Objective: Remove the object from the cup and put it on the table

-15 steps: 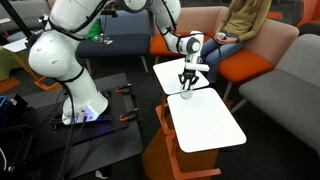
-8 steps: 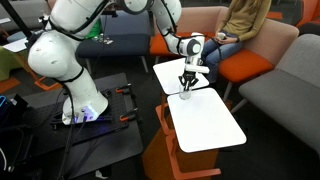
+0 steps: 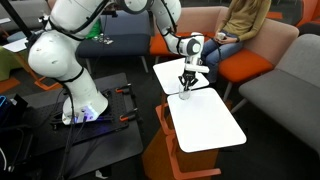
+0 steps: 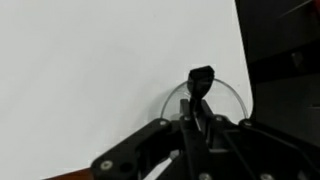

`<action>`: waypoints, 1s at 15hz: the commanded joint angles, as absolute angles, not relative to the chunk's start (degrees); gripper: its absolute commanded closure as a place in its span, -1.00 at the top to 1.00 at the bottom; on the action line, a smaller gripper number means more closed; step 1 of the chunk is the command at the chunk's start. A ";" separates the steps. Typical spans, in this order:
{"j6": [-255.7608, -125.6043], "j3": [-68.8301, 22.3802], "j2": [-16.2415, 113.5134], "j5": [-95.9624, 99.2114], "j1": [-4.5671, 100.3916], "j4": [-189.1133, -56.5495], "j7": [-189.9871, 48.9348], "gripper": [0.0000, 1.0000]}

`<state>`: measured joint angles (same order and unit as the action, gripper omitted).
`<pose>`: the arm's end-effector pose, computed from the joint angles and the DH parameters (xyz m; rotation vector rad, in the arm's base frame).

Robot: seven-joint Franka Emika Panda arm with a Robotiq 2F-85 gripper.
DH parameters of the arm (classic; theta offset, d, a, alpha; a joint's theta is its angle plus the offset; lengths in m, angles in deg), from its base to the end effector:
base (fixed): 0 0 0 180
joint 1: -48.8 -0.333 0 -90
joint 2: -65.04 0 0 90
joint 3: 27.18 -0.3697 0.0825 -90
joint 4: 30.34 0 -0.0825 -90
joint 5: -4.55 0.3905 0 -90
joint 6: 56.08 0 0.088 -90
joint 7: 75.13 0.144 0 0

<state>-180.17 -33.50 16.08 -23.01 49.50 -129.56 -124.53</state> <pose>0.6376 0.0286 0.0622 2.3784 1.7970 -0.6974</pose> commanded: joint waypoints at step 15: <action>-174.77 -34.36 33.89 -24.40 46.18 -137.66 -118.75 -0.94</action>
